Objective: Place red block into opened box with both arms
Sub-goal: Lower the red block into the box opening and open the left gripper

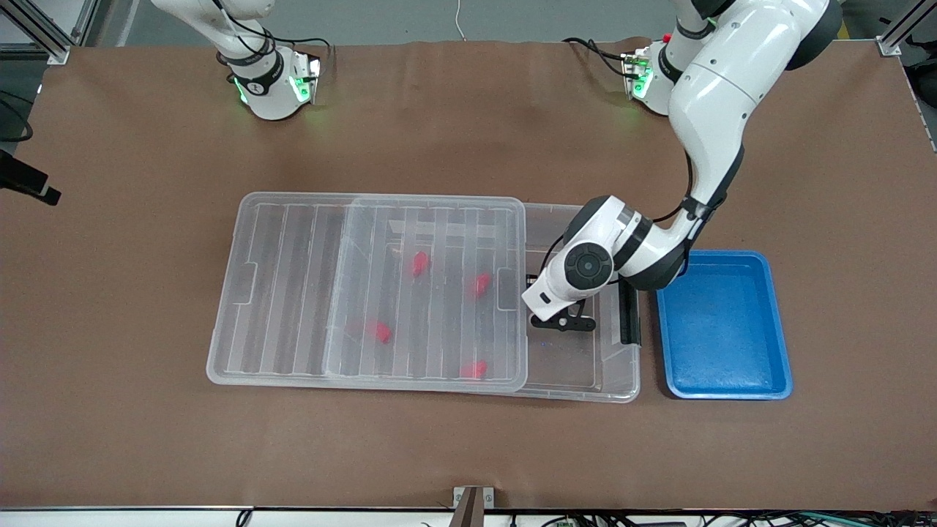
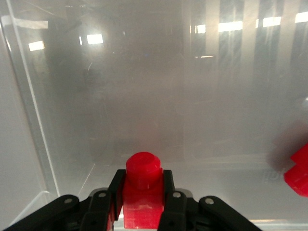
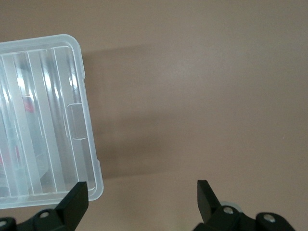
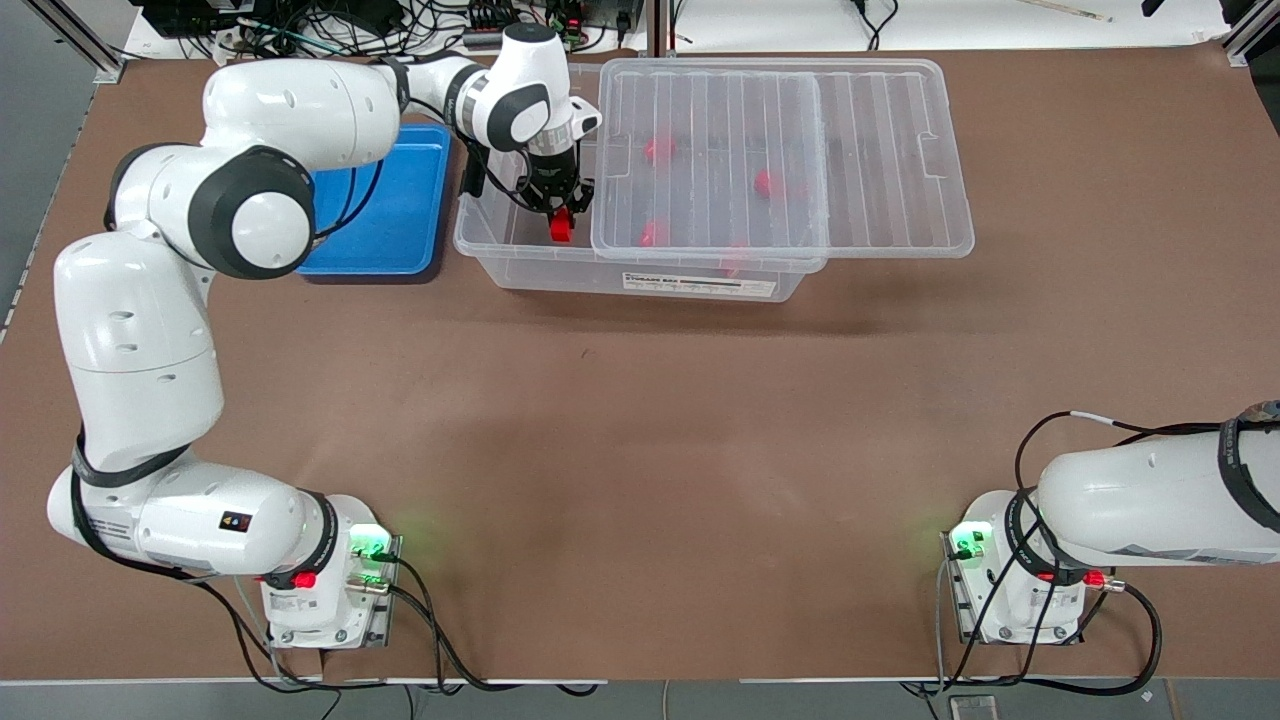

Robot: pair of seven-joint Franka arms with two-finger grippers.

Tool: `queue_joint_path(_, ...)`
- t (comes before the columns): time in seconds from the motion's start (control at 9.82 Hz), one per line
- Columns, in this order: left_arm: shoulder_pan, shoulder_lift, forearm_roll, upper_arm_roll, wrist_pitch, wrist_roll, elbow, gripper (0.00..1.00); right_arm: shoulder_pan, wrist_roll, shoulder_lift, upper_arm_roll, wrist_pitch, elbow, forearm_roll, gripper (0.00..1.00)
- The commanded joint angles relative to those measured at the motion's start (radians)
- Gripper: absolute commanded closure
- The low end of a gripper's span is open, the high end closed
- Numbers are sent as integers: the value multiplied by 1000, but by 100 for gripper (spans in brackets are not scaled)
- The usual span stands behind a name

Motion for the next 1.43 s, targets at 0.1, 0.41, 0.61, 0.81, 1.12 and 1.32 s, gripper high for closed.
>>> queue_joint_path(0.1,7,43,20,3,26,10,-14,48,13,0,-9,-12,12,-15,-13,0)
queue_joint_path(0.41,15,17,19,0,15,-7,-6,0,1,1,-9,-10,12,-15,-10,0)
queue_joint_path(0.61,18,-56,17,1,-40,-3,-4,0,-1,1,-9,-10,8,-17,-10,0)
queue_joint_path(0.81,34,-136,17,1,-100,11,-3,0,-2,1,-9,-10,6,-17,-10,0)
queue_joint_path(1.12,91,-283,11,0,-153,54,12,0,-2,-1,-7,-10,3,-18,-10,0)
queue_joint_path(1.32,143,-343,17,1,-274,85,113,0,-7,-12,-6,-12,5,-18,-10,0)
